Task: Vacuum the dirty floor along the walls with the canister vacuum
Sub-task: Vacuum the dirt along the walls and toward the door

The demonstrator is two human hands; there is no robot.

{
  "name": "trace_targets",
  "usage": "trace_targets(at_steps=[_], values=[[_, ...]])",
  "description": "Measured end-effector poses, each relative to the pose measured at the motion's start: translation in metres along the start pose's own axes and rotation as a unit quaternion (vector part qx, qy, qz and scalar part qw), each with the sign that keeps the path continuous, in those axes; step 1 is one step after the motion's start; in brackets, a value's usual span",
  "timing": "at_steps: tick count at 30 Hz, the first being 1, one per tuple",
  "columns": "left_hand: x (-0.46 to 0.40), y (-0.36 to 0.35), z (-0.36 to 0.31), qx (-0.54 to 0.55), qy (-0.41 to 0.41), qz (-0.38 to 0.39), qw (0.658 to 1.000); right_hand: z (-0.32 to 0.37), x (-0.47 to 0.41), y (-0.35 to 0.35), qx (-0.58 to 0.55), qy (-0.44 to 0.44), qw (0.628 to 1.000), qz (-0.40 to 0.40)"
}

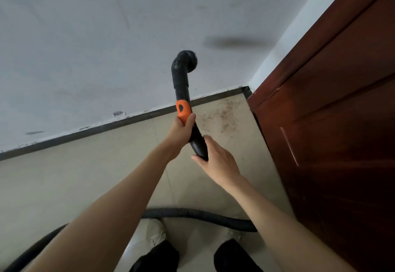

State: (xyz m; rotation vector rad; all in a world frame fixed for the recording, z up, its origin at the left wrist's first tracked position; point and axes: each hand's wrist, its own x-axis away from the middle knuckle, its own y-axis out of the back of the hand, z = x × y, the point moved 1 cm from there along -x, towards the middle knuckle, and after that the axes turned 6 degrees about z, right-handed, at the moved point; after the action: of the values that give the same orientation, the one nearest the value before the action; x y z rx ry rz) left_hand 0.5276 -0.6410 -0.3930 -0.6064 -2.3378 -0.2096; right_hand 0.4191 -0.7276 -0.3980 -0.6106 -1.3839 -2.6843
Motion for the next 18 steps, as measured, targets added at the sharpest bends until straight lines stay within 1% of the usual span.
trace_targets(at_steps=[3, 6, 9, 14, 18], values=[[-0.029, -0.011, 0.053, 0.059, 0.042, 0.005, 0.997, -0.043, -0.009, -0.034, 0.022, -0.023, 0.996, 0.089], [-0.051, -0.02, 0.092, 0.111, 0.067, 0.002, 0.992, -0.086, -0.015, -0.067, 0.01, -0.049, 0.988, 0.144], [-0.071, -0.02, 0.12, 0.133, 0.083, -0.015, 0.988, -0.118, -0.021, -0.091, 0.034, -0.028, 0.988, 0.151], [-0.108, -0.025, 0.171, 0.197, 0.109, -0.049, 0.973, -0.16, -0.041, -0.12, 0.112, 0.062, 0.981, 0.145], [-0.163, -0.027, 0.22, 0.235, 0.116, -0.084, 0.961, -0.191, -0.084, -0.159, 0.157, 0.084, 0.968, 0.175]])
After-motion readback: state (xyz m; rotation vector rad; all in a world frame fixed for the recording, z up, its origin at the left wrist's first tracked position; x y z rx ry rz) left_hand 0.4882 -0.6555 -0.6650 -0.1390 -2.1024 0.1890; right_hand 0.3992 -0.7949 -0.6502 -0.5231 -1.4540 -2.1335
